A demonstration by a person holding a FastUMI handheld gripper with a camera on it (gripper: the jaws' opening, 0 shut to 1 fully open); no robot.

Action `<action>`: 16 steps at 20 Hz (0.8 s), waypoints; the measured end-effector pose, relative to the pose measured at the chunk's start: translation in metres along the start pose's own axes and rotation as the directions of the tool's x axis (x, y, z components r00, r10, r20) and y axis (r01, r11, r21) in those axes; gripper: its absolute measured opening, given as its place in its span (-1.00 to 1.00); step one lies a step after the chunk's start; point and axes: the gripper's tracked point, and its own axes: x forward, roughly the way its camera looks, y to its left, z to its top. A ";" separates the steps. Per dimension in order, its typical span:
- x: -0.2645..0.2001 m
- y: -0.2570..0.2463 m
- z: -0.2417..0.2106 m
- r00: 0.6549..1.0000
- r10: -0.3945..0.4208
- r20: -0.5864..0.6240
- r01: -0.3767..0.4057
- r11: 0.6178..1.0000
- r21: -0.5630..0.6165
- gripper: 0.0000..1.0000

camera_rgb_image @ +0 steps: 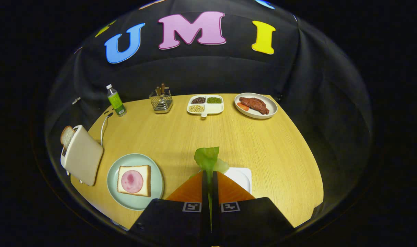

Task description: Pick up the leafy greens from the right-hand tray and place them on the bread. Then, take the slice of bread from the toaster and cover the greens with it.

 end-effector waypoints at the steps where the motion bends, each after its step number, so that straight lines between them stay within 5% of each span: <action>1: -0.005 0.010 0.004 1.000 0.016 0.009 -0.016 1.000 -0.019 -0.89; 16: -0.019 0.172 0.001 0.967 0.256 -0.008 -0.254 0.955 -0.153 -0.89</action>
